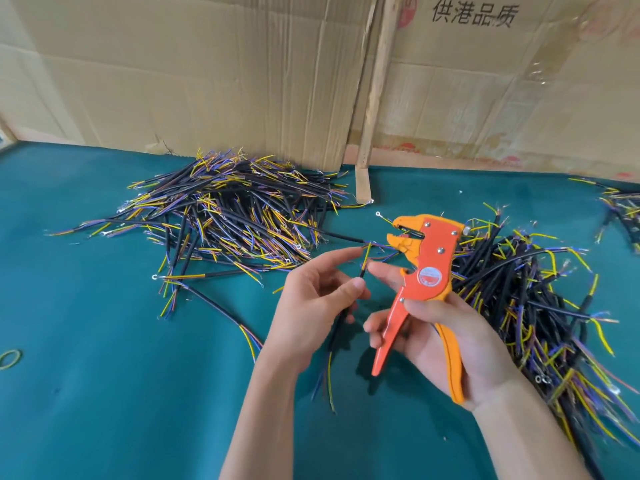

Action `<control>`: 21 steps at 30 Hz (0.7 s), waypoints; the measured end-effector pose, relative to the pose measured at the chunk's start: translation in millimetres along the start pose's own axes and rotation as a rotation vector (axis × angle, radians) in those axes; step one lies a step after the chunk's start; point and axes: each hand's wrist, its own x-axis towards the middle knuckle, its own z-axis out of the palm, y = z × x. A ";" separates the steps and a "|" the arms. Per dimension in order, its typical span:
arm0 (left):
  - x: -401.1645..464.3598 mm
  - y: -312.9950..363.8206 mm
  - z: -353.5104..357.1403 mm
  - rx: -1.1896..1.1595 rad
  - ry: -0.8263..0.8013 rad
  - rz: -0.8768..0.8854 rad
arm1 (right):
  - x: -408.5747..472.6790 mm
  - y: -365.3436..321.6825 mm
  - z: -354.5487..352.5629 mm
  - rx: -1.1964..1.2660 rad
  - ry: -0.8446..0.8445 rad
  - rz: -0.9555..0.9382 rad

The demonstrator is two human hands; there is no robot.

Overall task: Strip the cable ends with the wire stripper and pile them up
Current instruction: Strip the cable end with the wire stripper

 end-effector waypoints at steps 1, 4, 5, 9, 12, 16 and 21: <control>-0.1 0.3 0.3 0.007 -0.014 0.006 | -0.1 0.2 0.7 0.003 -0.004 0.006; -0.3 1.0 -0.4 0.005 -0.061 0.008 | 0.2 0.9 1.3 0.008 -0.008 0.005; -0.7 1.3 -0.8 0.004 -0.084 0.004 | 0.3 0.8 1.2 0.011 -0.008 0.002; -1.8 2.8 -0.6 -0.016 -0.172 -0.017 | -0.2 0.8 0.3 0.041 0.003 -0.006; -1.3 3.1 0.2 -0.036 -0.179 -0.023 | -0.9 0.4 0.2 0.056 0.001 -0.025; -1.9 3.0 0.0 -0.081 -0.145 -0.031 | -0.9 -0.7 0.0 0.027 0.006 -0.015; -2.0 2.8 -0.2 -0.074 -0.110 -0.034 | 0.4 -2.6 -1.9 0.001 0.009 -0.005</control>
